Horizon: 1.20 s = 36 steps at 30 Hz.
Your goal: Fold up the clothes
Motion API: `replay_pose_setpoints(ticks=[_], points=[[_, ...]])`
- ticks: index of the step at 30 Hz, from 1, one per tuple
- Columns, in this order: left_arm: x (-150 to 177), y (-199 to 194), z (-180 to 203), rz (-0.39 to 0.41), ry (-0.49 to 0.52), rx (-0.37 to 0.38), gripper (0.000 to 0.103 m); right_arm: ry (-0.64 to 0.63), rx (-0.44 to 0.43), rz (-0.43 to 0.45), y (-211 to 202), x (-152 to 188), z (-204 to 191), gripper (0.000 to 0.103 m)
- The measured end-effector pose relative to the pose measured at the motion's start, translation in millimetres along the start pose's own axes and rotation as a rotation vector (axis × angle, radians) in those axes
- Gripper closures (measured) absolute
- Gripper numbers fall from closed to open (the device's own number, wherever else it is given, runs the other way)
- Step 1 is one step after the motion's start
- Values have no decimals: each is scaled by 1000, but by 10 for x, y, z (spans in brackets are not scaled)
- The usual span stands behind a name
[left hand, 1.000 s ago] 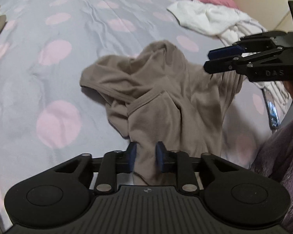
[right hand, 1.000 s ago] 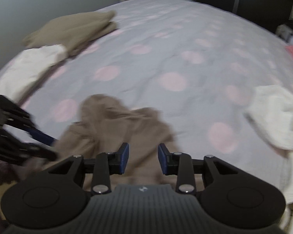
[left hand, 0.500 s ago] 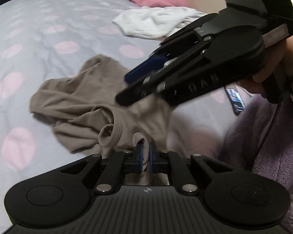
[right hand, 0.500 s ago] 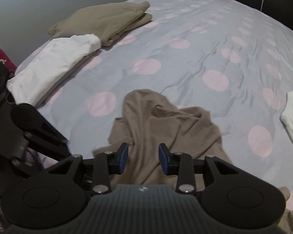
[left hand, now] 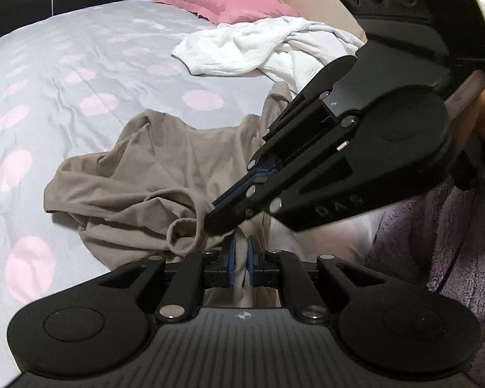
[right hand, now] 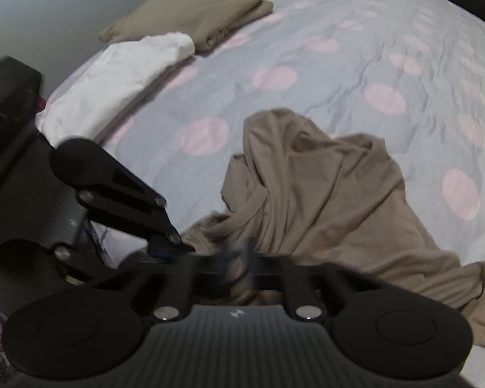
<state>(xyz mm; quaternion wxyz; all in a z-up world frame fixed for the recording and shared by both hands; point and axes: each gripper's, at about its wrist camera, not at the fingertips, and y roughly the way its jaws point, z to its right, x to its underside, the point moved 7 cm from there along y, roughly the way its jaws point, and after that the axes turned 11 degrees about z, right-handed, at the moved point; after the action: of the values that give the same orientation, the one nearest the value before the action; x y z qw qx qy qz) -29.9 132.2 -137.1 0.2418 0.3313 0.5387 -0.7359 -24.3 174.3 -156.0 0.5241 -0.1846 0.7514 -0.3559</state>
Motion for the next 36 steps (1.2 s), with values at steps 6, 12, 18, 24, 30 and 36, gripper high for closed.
replay_pose_setpoints(ticks=[6,12,18,24,30,36], points=[[-118,-169,-200,50,2,-66,76,31,128,62,-229,-93,389,101],[-330,-219,-465,46,58,-198,70,105,301,101,-565,-78,975,101],[-582,-59,-638,0,185,-263,60,143,434,97,-789,85,1419,101],[-797,232,-751,-34,266,-266,59,188,506,65,-868,311,1725,101],[-903,565,-737,-68,305,-248,59,178,527,38,-849,433,1820,101],[-940,818,-703,-91,331,-234,59,188,562,78,-996,407,1836,95]])
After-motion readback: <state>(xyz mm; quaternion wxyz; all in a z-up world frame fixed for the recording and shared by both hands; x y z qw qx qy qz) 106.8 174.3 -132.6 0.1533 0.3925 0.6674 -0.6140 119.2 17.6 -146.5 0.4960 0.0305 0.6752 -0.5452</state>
